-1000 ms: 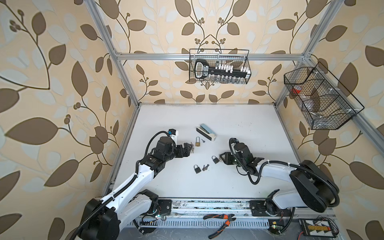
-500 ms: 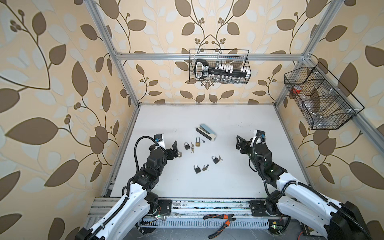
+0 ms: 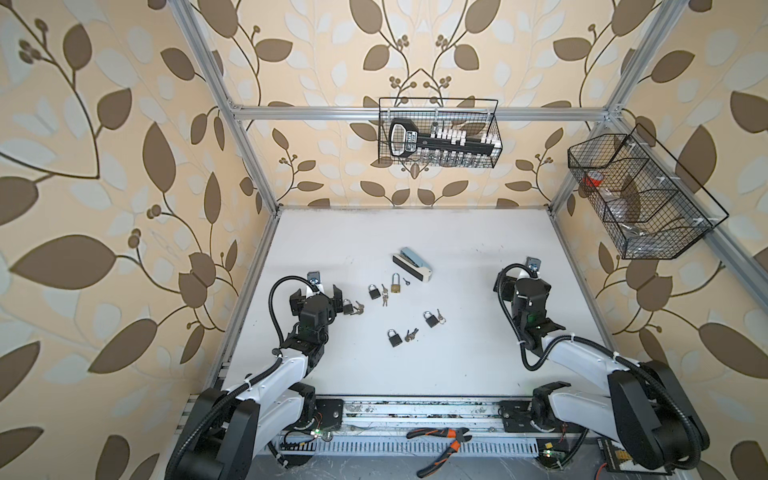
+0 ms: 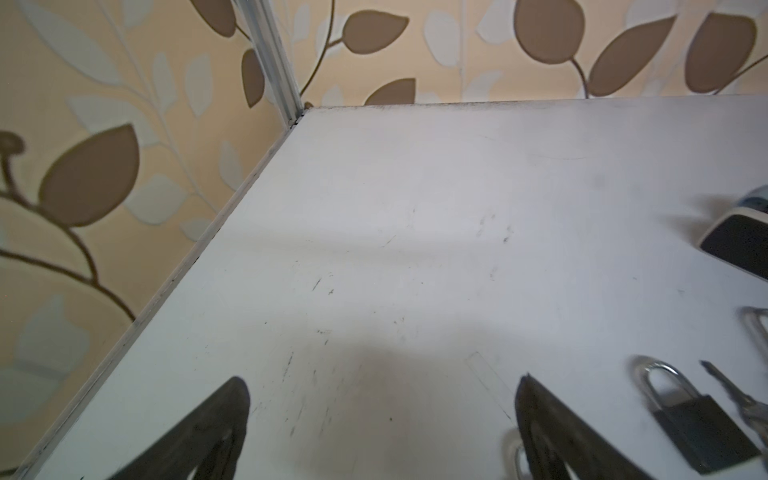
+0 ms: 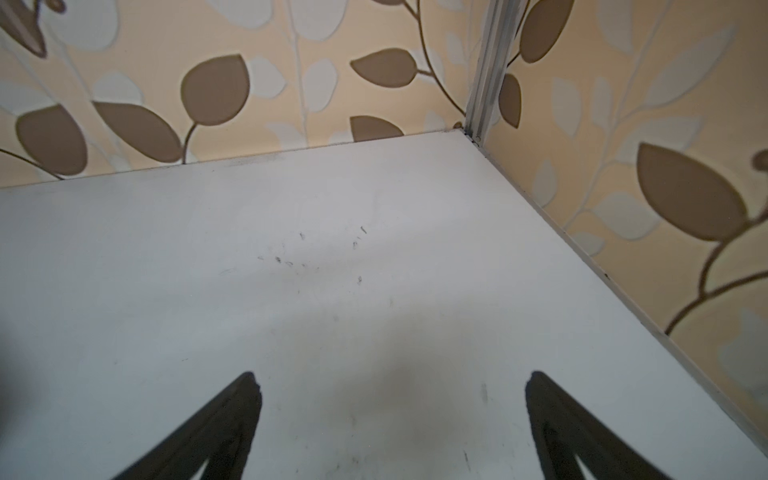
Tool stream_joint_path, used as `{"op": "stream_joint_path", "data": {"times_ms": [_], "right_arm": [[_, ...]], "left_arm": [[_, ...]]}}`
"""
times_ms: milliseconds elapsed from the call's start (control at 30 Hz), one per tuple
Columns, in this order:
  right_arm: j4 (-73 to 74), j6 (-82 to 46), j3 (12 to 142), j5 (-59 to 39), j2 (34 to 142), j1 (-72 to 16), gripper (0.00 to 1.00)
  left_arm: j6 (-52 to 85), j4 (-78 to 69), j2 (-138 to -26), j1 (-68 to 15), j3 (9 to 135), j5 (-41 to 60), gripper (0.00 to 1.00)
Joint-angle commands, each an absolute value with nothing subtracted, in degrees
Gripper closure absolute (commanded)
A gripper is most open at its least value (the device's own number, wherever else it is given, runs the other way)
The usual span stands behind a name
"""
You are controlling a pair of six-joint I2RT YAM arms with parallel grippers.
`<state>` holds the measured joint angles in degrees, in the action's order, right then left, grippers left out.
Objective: Lock with the key
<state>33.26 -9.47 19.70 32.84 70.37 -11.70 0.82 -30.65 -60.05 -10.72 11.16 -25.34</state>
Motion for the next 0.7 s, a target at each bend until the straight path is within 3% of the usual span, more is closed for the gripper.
{"op": "stream_joint_path", "data": {"times_ms": [0, 367, 600, 667], "right_arm": [[41.10, -5.19, 18.29, 32.01, 73.92, -10.88, 0.00], [65.14, -0.64, 11.17, 16.92, 80.47, -5.82, 0.00], [76.35, -1.88, 8.60, 14.47, 86.97, -3.58, 0.00], [71.06, -1.92, 10.63, 13.29, 85.67, -3.45, 0.00]], "left_arm": [[2.07, -38.81, -64.03, -8.80, 12.56, -20.98, 0.01], [2.15, -51.65, -80.34, -3.00, 14.87, -11.67, 0.01], [1.06, -46.30, -85.39, -2.91, 19.94, -9.79, 0.01], [1.10, -43.26, -85.76, -2.86, 21.62, -9.63, 0.01]]}}
